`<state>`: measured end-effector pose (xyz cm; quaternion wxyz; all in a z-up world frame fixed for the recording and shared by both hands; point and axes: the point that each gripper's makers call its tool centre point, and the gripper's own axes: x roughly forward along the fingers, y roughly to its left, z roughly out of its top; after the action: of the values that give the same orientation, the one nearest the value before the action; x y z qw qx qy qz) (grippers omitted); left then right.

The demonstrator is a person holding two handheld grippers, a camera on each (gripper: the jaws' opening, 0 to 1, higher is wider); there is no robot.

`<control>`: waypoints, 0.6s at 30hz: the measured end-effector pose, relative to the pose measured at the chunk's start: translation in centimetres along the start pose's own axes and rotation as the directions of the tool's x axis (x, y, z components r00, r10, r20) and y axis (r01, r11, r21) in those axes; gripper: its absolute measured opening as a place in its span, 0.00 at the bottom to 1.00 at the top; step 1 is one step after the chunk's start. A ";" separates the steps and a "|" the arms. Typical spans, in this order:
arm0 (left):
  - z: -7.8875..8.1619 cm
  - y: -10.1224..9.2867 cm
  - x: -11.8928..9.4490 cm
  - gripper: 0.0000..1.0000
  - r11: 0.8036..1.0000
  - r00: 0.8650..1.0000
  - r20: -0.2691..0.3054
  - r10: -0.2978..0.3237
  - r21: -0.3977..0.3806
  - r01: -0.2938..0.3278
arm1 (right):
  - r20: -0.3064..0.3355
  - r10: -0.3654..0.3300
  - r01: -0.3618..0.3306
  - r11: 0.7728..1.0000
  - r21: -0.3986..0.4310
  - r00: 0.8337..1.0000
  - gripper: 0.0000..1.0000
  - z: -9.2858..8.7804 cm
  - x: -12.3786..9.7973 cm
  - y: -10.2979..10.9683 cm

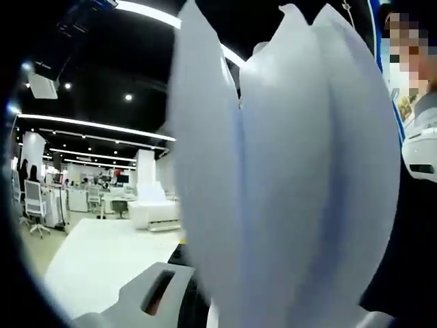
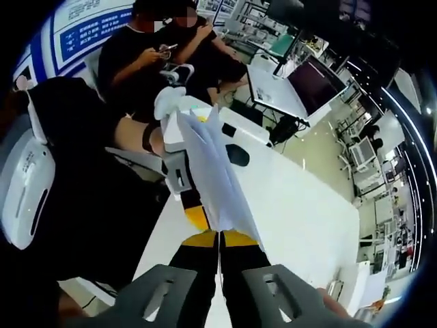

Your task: Organize the stack of printing papers by aligning and flattening the scattered papers on the table

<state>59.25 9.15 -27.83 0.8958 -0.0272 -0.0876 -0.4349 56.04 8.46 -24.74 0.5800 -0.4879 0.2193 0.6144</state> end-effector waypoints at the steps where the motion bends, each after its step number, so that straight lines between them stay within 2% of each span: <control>1: 0.0 0.0 0.0 0.23 1.000 1.000 0.000 -0.001 -0.002 0.001 | 0.001 0.001 -0.001 1.000 0.000 1.000 0.00 0.0 0.0 0.0; 9: 0.3 0.1 0.0 0.13 1.000 1.000 0.016 0.003 -0.013 -0.003 | 0.011 0.012 -0.012 1.000 -0.001 1.000 0.00 0.2 0.3 0.2; 16: 0.2 0.0 0.1 0.09 1.000 1.000 0.012 0.003 -0.006 -0.003 | 0.011 0.007 -0.007 1.000 -0.009 1.000 0.00 0.1 0.4 -0.1; 18: 0.2 0.0 0.1 0.08 1.000 1.000 0.011 0.006 -0.004 -0.006 | 0.013 0.003 -0.003 1.000 -0.006 1.000 0.03 0.1 0.4 -0.3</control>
<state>59.28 9.16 -27.60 0.8964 -0.0316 -0.0918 -0.4324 56.31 8.76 -24.94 0.5789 -0.4854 0.2144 0.6191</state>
